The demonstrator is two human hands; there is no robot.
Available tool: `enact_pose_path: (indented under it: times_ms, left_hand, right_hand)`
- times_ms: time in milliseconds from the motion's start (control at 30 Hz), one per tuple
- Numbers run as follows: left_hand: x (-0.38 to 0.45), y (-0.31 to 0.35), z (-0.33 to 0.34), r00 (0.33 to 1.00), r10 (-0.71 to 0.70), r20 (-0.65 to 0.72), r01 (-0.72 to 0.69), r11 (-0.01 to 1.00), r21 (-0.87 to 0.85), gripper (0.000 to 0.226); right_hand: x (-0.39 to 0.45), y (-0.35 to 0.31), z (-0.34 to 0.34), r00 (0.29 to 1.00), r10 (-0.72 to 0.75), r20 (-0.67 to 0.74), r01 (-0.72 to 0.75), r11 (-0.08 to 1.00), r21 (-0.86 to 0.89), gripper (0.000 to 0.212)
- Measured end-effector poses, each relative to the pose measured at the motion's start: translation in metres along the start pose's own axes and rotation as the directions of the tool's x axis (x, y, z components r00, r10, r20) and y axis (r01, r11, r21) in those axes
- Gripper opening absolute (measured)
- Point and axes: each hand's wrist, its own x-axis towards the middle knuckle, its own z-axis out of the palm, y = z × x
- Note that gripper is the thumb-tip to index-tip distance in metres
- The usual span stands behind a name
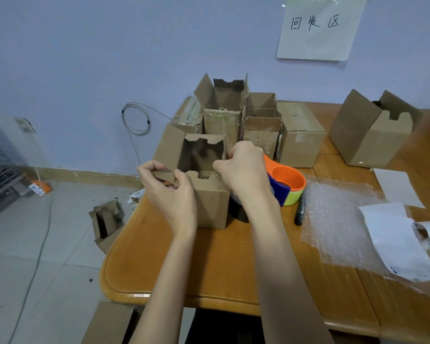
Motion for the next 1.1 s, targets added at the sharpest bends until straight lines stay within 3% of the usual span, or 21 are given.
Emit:
enact_pose_path:
  times_ms: [67, 200, 467, 567, 667, 800, 867, 933, 967, 1033, 1100]
  left_hand:
    - [0.001, -0.001, -0.004, 1.0, -0.011, -0.002, 0.011, 1.0, 0.001, 0.04]
    - [-0.001, 0.001, -0.005, 0.999, 0.016, 0.031, -0.017, 1.0, 0.011, 0.031]
    - [-0.001, 0.004, -0.006, 0.999, 0.02, 0.032, -0.02, 1.0, 0.007, 0.034]
    - [0.0, 0.007, -0.005, 1.0, 0.014, 0.024, -0.014, 1.0, 0.007, 0.036]
    - [-0.002, 0.008, -0.006, 0.999, -0.03, -0.017, 0.029, 0.999, -0.033, 0.03]
    - [-0.003, 0.01, -0.004, 0.994, -0.068, -0.08, 0.07, 0.997, 0.029, 0.026]
    - [-0.004, 0.014, -0.002, 0.997, 0.028, -0.072, -0.017, 0.989, 0.148, 0.027]
    - [-0.003, 0.022, -0.002, 0.97, 0.244, -0.01, -0.227, 0.915, 0.334, 0.034]
    - [-0.001, 0.026, -0.003, 0.923, 0.375, 0.082, -0.375, 0.834, 0.406, 0.036]
    - [0.002, 0.042, 0.002, 0.774, 0.541, 0.33, -0.633, 0.688, 0.355, 0.033]
    - [-0.001, 0.059, 0.01, 0.654, 0.502, 0.566, -0.72, 0.643, 0.262, 0.02]
  right_hand:
    - [0.001, 0.003, -0.001, 1.0, -0.003, 0.018, 0.002, 0.999, 0.04, 0.006]
    - [0.005, 0.014, -0.004, 0.999, 0.042, 0.025, -0.045, 0.987, 0.154, 0.029]
    - [0.012, 0.024, -0.005, 0.998, 0.06, -0.032, -0.054, 0.984, 0.172, 0.028]
    - [0.013, 0.026, -0.016, 0.988, 0.114, 0.103, -0.142, 0.932, 0.335, 0.013]
    - [0.012, 0.037, -0.025, 0.927, 0.155, 0.341, -0.339, 0.732, 0.59, 0.023]
    - [0.015, 0.054, -0.023, 0.893, 0.1, 0.439, -0.391, 0.655, 0.647, 0.031]
    - [0.015, 0.058, -0.024, 0.89, 0.093, 0.446, -0.404, 0.612, 0.68, 0.024]
    - [0.014, 0.059, -0.026, 0.892, 0.084, 0.445, -0.404, 0.59, 0.699, 0.017]
    - [0.014, 0.06, -0.027, 0.894, 0.077, 0.442, -0.397, 0.597, 0.698, 0.014]
    - [0.016, 0.062, -0.026, 0.895, 0.069, 0.442, -0.389, 0.608, 0.693, 0.017]
    - [0.014, 0.061, -0.025, 0.89, 0.057, 0.452, -0.392, 0.604, 0.694, 0.027]
